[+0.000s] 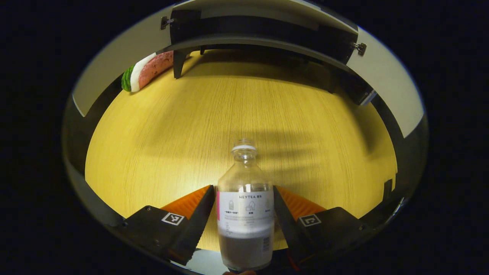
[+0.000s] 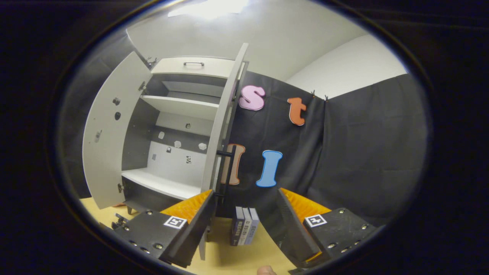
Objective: Grasp the bottle in the cabinet with the left hand and place it on the coaster, then close the right door with the right hand and the left door with the left hand.
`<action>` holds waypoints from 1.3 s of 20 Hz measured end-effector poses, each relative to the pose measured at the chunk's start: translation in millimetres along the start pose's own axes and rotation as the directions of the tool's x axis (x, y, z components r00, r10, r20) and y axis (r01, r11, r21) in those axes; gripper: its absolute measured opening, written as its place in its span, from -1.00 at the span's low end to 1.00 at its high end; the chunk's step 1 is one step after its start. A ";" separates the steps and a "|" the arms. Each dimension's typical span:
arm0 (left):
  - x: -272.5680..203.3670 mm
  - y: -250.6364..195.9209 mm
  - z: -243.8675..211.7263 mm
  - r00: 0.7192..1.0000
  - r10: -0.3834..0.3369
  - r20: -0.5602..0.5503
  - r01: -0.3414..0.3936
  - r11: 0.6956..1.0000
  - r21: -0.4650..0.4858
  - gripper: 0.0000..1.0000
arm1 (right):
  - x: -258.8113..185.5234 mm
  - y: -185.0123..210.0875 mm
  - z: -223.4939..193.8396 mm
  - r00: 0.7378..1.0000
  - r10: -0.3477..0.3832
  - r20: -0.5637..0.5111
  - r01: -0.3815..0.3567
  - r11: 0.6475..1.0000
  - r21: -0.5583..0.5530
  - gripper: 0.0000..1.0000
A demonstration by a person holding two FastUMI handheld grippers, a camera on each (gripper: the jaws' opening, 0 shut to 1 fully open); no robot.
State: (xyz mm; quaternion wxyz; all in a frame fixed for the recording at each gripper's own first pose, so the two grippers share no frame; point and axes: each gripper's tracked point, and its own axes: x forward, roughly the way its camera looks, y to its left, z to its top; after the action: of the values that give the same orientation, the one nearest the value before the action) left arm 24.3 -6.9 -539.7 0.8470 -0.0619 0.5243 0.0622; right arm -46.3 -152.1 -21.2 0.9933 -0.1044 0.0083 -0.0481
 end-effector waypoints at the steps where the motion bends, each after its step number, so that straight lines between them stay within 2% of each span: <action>1: 3.2 1.2 4.4 1.000 0.001 -0.003 -0.001 1.000 0.000 0.87 | -0.6 -0.9 -0.9 1.000 -0.006 -0.003 0.006 1.000 0.003 0.90; 3: 7.5 -2.7 7.2 1.000 0.011 -0.021 -0.011 1.000 0.002 0.81 | -1.1 -2.7 -2.1 1.000 -0.016 -0.006 0.016 1.000 0.005 0.94; 4: 8.1 -3.7 7.6 0.999 0.017 -0.030 -0.017 1.000 0.005 0.60 | -1.9 -3.3 -2.7 1.000 -0.019 -0.009 0.019 1.000 0.003 0.94; 7: 7.8 -1.8 7.8 0.999 0.005 -0.034 -0.004 1.000 0.005 0.63 | -3.5 -5.0 -2.9 1.000 -0.030 -0.007 0.030 1.000 0.000 0.94; 8: 5.9 -1.5 9.3 1.000 0.001 -0.023 -0.001 1.000 -0.003 0.56 | -3.7 -4.2 -4.0 0.999 -0.031 -0.009 0.031 1.000 0.001 0.90; 9: 3.6 -1.6 14.5 1.000 -0.002 -0.002 0.002 1.000 -0.012 0.60 | -4.4 -3.3 -4.7 0.999 -0.030 -0.011 0.030 1.000 0.001 0.90; 12: -7.4 -3.3 40.1 0.991 -0.011 0.134 0.014 1.000 -0.025 0.55 | -5.7 -0.9 -6.5 1.000 -0.021 -0.012 0.021 1.000 0.003 0.94; 15: -19.7 -4.4 63.4 0.949 -0.017 0.315 0.025 0.999 -0.021 0.55 | -7.2 5.0 -5.8 1.000 -0.004 -0.012 0.004 1.000 0.003 0.94; 19: -28.4 -0.9 75.4 0.859 0.029 0.511 0.014 0.997 -0.080 0.53 | -13.5 7.6 -2.8 1.000 0.014 -0.009 -0.014 1.000 -0.020 0.94; 21: -21.9 0.6 75.1 0.828 0.053 0.558 0.010 0.994 -0.110 0.58 | -18.1 8.0 0.1 1.000 0.024 -0.009 -0.024 0.999 -0.042 0.94; 22: -22.3 0.2 76.9 0.815 0.067 0.575 0.003 0.993 -0.119 0.53 | -20.1 9.2 2.2 1.000 0.030 -0.008 -0.031 0.998 -0.059 0.93; 25: -29.9 -1.1 79.0 0.778 0.109 0.618 -0.022 0.989 -0.146 0.54 | -24.9 11.4 8.6 0.999 0.046 -0.002 -0.046 0.989 -0.144 0.93; 26: -31.3 0.2 80.5 0.756 0.124 0.642 -0.034 0.988 -0.150 0.54 | -26.4 13.6 10.5 0.999 0.052 0.003 -0.051 0.983 -0.176 0.93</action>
State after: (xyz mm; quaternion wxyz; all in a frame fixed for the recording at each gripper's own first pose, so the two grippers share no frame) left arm 81.3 5.7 -476.1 0.9669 -0.0690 0.1952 0.1494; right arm -70.9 -134.1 -13.6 0.9812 -0.1915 0.0116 -0.0212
